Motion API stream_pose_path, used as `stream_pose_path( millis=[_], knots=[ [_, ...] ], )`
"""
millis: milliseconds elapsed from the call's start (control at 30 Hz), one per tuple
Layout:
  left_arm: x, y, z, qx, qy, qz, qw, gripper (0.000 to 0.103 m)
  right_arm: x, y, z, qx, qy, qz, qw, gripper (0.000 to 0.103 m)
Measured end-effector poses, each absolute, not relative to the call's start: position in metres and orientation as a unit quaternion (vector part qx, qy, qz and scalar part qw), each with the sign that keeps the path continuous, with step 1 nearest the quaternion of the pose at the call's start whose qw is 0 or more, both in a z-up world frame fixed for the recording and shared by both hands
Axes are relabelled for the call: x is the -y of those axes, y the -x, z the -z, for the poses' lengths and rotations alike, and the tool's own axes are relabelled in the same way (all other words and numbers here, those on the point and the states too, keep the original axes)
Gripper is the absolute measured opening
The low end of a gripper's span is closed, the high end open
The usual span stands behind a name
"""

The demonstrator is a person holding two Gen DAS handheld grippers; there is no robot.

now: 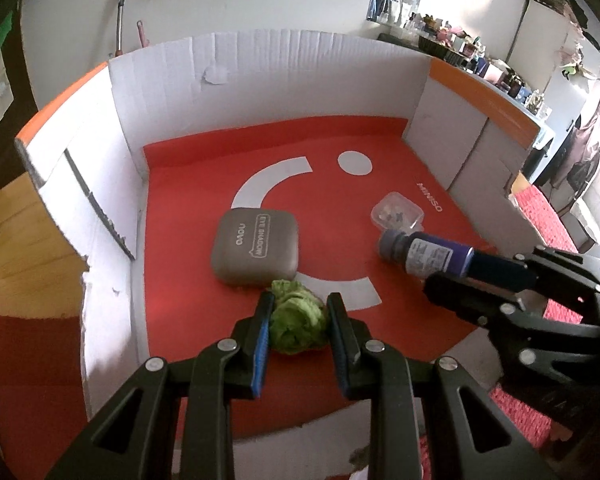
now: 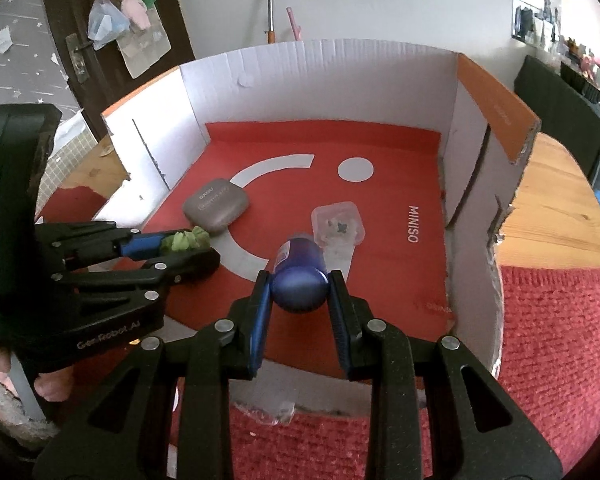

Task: Organize objects
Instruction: 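Carry green toy with left tool while right tool carries blue bottle into box, then lower both items onto the red box floor and open both tools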

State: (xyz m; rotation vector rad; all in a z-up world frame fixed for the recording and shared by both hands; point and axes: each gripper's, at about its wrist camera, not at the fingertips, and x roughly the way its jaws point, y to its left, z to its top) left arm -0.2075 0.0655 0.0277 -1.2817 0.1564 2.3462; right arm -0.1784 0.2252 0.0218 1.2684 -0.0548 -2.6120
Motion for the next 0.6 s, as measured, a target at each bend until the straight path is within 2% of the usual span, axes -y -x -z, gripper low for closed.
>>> stream_pose_path(
  millis=[600],
  knots=[
    [-0.067,0.220,-0.025,-0.045,0.462,-0.857,0.224,0.027,-0.227,0.201,-0.009,0.039,-0.451,0.885,0.110,0.026]
  ],
)
